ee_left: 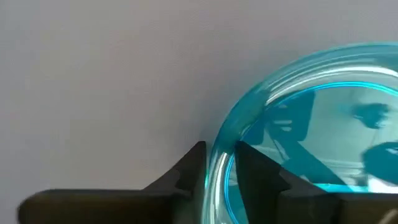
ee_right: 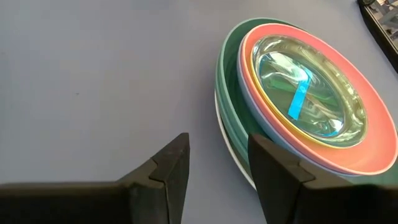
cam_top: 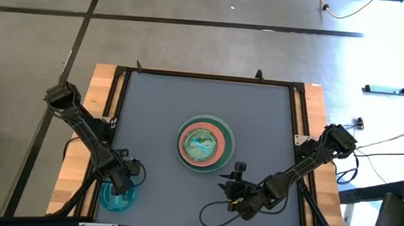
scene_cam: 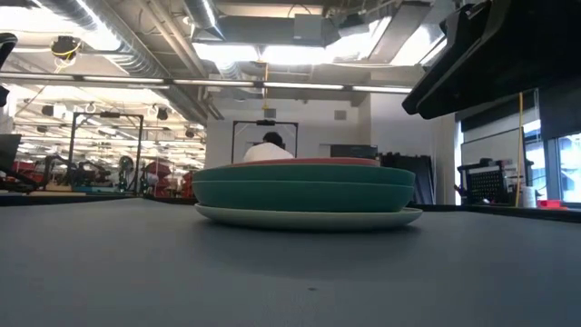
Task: Stack plastic plates
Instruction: Stack the blue transparent plate on the orange transparent plate
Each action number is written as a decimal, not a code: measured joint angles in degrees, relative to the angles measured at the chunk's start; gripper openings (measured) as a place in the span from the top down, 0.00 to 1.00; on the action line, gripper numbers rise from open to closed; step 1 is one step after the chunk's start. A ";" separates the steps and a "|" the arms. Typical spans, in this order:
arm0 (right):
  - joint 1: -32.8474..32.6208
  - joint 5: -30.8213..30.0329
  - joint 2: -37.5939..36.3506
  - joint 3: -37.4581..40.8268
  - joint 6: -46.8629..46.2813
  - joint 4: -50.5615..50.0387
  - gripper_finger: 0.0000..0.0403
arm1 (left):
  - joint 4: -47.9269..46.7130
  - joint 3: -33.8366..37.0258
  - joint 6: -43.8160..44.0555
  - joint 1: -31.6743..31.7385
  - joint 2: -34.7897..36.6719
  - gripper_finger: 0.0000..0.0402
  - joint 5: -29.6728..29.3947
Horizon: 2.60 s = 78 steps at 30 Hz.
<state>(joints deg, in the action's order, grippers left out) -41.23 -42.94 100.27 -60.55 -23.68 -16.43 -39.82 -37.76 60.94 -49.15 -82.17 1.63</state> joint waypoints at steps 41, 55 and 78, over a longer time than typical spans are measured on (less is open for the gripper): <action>0.02 0.02 -0.02 0.00 1.53 -0.24 0.61 | 0.31 -16.41 -23.64 17.74 4.98 1.00 -18.82; 0.02 0.04 -0.02 0.00 1.51 -0.24 0.61 | 20.56 -15.87 -36.10 29.54 5.01 0.98 -37.14; 0.00 0.04 -0.02 0.00 1.49 -0.20 0.61 | 34.35 -6.55 -36.04 43.95 4.98 0.96 -31.22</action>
<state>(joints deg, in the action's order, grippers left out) -41.23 -42.90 100.25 -60.55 -22.19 -16.62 -5.47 -44.30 24.89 -5.19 -77.19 -29.59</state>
